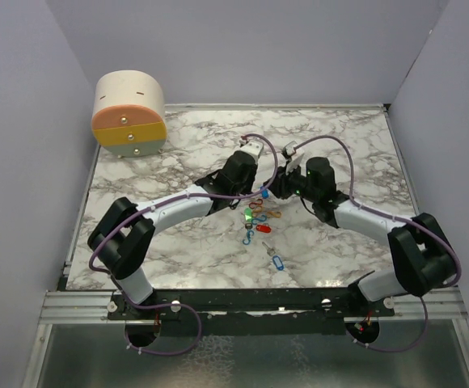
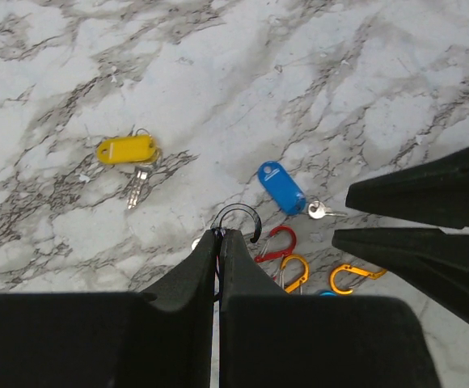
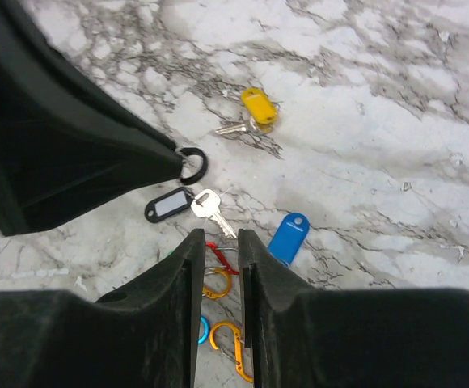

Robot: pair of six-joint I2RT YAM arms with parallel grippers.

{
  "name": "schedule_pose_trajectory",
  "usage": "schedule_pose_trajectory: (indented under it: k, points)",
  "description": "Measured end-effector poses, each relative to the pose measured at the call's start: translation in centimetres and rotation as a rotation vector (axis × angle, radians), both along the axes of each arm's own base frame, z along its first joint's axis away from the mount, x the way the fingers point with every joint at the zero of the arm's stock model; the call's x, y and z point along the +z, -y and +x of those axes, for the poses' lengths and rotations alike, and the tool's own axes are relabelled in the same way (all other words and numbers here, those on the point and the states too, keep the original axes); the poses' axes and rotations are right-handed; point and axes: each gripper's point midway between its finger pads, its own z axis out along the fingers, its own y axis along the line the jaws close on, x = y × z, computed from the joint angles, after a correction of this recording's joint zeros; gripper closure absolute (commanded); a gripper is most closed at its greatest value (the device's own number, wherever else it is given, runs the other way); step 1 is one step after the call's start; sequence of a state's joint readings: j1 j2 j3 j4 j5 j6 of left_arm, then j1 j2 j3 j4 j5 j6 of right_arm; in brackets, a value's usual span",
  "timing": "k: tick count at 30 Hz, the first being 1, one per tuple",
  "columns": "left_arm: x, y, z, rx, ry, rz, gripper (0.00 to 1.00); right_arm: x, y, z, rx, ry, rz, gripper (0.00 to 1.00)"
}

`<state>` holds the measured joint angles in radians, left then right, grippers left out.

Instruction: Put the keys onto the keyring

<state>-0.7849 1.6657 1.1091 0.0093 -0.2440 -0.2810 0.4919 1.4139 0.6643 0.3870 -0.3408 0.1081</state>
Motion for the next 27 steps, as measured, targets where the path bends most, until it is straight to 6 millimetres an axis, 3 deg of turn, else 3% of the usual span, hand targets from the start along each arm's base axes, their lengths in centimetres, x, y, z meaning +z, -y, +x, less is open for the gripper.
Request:
schedule_pose_trajectory:
  k: [6, 11, 19, 27]
  points:
    - [-1.0, -1.9, 0.4, 0.054, -0.014, 0.040, 1.00, -3.7, -0.2, 2.7, -0.099, -0.159, -0.053, 0.74]
    - [-1.3, -3.0, 0.6, 0.078, -0.021, 0.047, 1.00, -6.5, 0.2, 3.0, -0.152, -0.257, -0.091, 0.63]
    - [-1.8, -4.0, 0.8, 0.097, -0.030, 0.055, 1.00, -8.1, 0.8, 3.2, -0.192, -0.295, -0.120, 0.58]
    - [-1.8, -4.1, 0.9, 0.099, -0.031, 0.054, 1.00, -10.0, 1.3, 3.0, -0.206, -0.351, -0.143, 0.63]
